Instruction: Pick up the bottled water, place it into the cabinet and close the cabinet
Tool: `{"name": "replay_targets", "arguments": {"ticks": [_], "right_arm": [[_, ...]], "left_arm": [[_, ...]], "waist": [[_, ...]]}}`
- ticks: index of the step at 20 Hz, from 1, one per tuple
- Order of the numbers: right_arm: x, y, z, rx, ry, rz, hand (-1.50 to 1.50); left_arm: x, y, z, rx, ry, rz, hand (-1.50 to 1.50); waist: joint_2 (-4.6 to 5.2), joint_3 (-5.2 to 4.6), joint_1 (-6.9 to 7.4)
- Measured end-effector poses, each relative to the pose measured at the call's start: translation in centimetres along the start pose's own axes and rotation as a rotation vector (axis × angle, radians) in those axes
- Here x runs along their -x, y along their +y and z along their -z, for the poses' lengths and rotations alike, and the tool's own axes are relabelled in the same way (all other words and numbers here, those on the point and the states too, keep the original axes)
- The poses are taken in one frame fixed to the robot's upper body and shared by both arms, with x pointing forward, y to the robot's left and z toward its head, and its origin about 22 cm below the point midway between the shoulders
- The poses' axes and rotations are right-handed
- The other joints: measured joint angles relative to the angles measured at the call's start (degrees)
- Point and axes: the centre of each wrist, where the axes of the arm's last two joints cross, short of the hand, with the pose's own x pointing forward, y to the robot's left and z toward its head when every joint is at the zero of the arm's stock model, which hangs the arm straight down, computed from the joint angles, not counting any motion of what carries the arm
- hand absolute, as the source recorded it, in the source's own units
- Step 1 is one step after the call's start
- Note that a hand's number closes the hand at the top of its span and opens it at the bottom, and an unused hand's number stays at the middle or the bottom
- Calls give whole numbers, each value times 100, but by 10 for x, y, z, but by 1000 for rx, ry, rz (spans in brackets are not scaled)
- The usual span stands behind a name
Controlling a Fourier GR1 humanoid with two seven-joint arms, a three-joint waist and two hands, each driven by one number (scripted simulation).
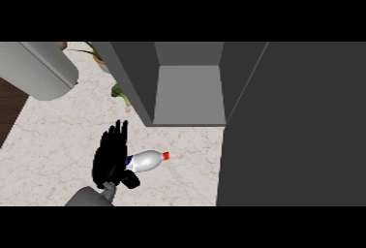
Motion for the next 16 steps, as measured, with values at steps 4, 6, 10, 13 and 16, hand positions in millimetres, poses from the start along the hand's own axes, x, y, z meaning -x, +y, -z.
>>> {"name": "replay_targets", "arguments": {"ticks": [4, 6, 10, 13, 16], "right_arm": [[2, 1, 1, -1, 2, 6, -150], [7, 3, 2, -2, 6, 5, -150], [-1, 5, -4, -3, 4, 7, -150], [3, 2, -1, 5, 9, 13, -150], [7, -1, 0, 5, 11, 17, -150]], "left_arm": [[12, -2, 12, 21, 6, -33, -150], [20, -8, 14, 26, 9, -53, -150], [27, -12, 26, 60, 19, -108, -150], [33, -14, 30, 83, 33, -150, -150], [35, -20, 30, 88, 37, -182, -150]], "waist": [[2, -2, -7], [2, -2, -7], [3, -2, -21], [1, 1, -14], [-10, 15, -6]]}}
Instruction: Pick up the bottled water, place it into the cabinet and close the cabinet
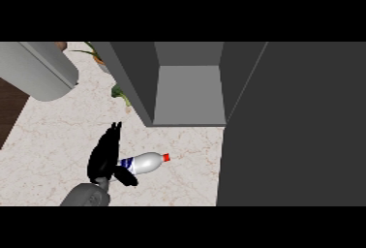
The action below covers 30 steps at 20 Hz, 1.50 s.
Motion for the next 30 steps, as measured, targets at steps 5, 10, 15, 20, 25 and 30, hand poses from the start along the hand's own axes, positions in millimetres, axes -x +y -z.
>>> {"name": "replay_targets", "arguments": {"ticks": [5, 10, 15, 20, 25, 30], "right_arm": [[4, -2, -3, -6, 10, 2, -150], [5, -3, 1, -11, 9, 4, -150], [8, 0, 1, -9, 14, 11, -150], [8, -5, 1, -8, 13, 5, -150], [9, 0, -2, -18, 11, 0, -150], [10, -1, -4, 13, 12, 9, -150]], "left_arm": [[6, -2, 0, 47, 8, -43, -150], [4, -10, 2, 91, 8, -52, 150], [8, -7, 5, 69, -26, -51, 150], [7, -11, 4, 71, -33, -49, 150], [7, -14, 6, 76, -60, -82, 150], [-7, -5, 1, 93, -175, -557, 150]], "waist": [[-10, 9, 3], [-19, 25, 6], [-56, 68, 9], [-55, 73, 11], [-51, 64, -2], [-39, -87, 130]]}}
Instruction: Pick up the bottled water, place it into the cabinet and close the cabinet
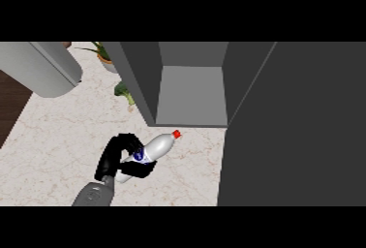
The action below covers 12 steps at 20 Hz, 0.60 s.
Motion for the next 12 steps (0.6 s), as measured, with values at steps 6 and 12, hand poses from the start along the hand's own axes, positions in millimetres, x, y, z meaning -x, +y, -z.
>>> {"name": "replay_targets", "arguments": {"ticks": [6, 12], "right_arm": [[1, -2, -2, 15, 4, -1, -150], [0, 0, 1, -15, -3, -1, -150]], "left_arm": [[-6, 23, -3, 38, -195, -594, 150], [35, 40, -7, 100, -317, -961, 150]], "waist": [[14, -42, 85], [57, 27, -46]]}}
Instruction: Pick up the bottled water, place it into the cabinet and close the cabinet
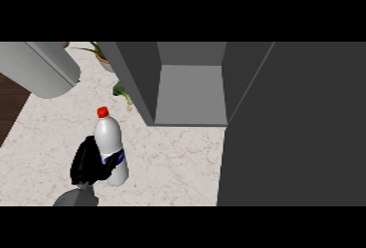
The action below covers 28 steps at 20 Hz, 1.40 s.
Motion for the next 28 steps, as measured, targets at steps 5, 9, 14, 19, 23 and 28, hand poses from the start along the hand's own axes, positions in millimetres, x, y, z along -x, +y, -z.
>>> {"name": "replay_targets", "arguments": {"ticks": [5, 9, 14, 19, 23, 28], "right_arm": [[2, 5, 3, -29, 6, -5, -150], [1, 3, 0, -28, 7, 5, -150], [3, 8, 2, -26, 11, 18, -150], [8, 10, 4, -30, 16, 26, -150], [8, 13, 8, -34, 14, 27, -150], [4, 15, 9, -36, 12, 32, -150]], "left_arm": [[3, 26, -6, 46, -16, -95, 150], [-5, 19, -1, 81, -6, -96, 150], [-17, -14, 14, 135, -28, -82, 150], [-27, -57, 35, 166, -56, -41, 150], [-38, -92, 50, 177, -79, -3, 150], [-44, -107, 65, 107, -82, 51, 150]], "waist": [[-2, 29, -62], [-8, 39, -70], [-12, 44, -76], [-13, 45, -91], [-11, 45, -91], [-11, 32, -80]]}}
